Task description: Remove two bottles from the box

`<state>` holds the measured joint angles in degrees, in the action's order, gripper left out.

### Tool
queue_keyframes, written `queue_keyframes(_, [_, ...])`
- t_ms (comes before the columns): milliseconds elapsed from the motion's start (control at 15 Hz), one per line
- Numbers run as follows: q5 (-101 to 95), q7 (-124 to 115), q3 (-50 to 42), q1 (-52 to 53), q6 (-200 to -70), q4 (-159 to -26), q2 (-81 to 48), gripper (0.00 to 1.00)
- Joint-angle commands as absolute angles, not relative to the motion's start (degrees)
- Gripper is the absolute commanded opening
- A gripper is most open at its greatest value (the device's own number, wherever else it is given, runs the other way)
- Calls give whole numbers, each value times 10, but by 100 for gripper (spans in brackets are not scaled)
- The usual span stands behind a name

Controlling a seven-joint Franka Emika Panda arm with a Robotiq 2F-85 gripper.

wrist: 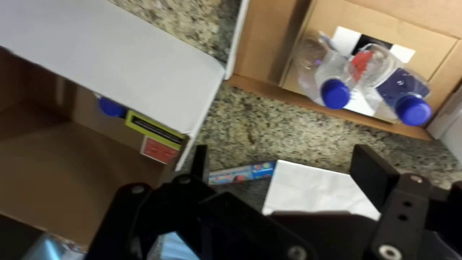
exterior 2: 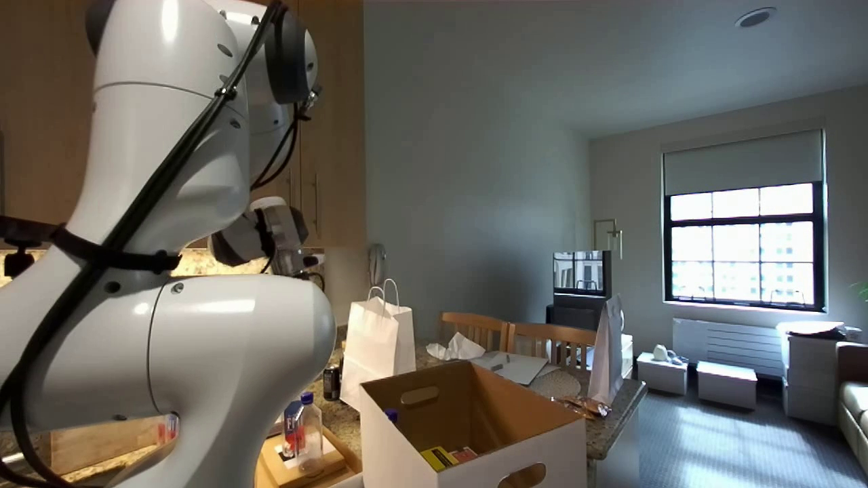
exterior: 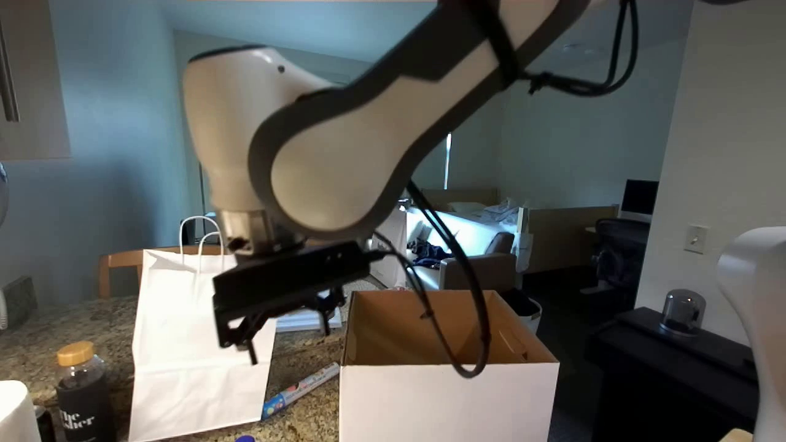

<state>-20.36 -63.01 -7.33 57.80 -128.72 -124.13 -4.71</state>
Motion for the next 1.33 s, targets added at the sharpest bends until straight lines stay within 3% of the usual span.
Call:
queue_keyframes(0, [-128,-542,-15,457,-1189,-1275,54,100])
queue_keyframes(400, [-57,-330,8,234,-1173,-1285,130,100])
queue_keyframes(733, [93,-144,-46,82,-1145,-1267,113,100])
queue_keyframes(1267, [308,-80,-83,-20,-1073,-1239,6,100])
